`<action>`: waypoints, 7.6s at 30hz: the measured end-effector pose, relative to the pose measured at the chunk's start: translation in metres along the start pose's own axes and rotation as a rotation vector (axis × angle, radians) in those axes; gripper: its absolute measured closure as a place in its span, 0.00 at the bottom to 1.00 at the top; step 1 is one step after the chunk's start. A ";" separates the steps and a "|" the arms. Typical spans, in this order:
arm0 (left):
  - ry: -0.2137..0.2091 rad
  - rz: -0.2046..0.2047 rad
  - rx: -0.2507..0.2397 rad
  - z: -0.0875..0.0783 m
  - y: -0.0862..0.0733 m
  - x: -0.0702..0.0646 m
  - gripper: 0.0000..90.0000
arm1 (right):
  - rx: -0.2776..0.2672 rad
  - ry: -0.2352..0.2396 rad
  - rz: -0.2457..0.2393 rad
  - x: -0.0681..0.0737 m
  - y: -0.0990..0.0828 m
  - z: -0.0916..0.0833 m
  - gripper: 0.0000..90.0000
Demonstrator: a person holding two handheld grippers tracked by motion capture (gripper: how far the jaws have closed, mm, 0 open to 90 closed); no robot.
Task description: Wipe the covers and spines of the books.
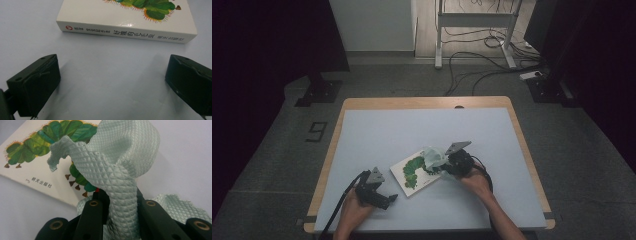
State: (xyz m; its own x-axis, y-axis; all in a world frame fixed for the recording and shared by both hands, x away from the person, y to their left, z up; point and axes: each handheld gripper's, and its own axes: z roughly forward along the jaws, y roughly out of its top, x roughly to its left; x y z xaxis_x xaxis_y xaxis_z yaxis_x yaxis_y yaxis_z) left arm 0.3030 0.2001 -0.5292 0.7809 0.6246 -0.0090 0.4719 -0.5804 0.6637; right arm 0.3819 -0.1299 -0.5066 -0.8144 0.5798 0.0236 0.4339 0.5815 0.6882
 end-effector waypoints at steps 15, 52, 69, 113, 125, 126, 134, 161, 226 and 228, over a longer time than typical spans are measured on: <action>0.000 -0.002 -0.001 0.000 0.000 0.000 0.00 | 0.020 -0.018 0.008 -0.012 0.025 0.021 0.86; 0.001 0.002 0.002 0.000 0.000 0.000 0.00 | 0.010 0.078 -0.058 0.019 0.067 0.061 0.87; 0.001 -0.003 -0.003 0.000 0.000 0.000 0.00 | 0.017 0.151 -0.139 0.064 0.083 0.074 0.87; 0.002 -0.001 0.000 0.000 0.000 0.000 0.00 | 0.000 0.138 -0.136 0.066 0.058 0.052 0.87; 0.001 0.000 0.001 0.000 0.000 0.000 0.00 | 0.003 0.033 -0.044 0.016 0.038 0.035 0.87; 0.001 -0.001 -0.001 0.000 0.000 0.000 0.00 | 0.005 0.026 -0.036 0.013 0.037 0.034 0.87; 0.001 -0.002 -0.002 0.000 0.000 0.000 0.00 | 0.005 -0.012 -0.007 -0.004 0.025 0.024 0.87; 0.001 -0.001 0.000 0.000 0.000 0.000 0.00 | -0.011 0.047 -0.048 0.032 0.011 0.012 0.87; 0.000 0.002 0.002 0.000 0.000 0.000 0.00 | -0.040 -0.084 -0.005 0.011 -0.003 -0.077 0.86; -0.001 0.001 0.001 0.000 0.000 0.000 0.00 | -0.038 -0.102 0.010 0.006 -0.009 -0.082 0.86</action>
State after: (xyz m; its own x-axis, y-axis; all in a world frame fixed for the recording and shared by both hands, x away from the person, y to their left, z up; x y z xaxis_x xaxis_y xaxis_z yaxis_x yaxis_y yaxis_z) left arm 0.3030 0.2002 -0.5292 0.7816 0.6238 -0.0090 0.4716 -0.5814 0.6630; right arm 0.3417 -0.1788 -0.4535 -0.7661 0.6413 -0.0419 0.4249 0.5543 0.7157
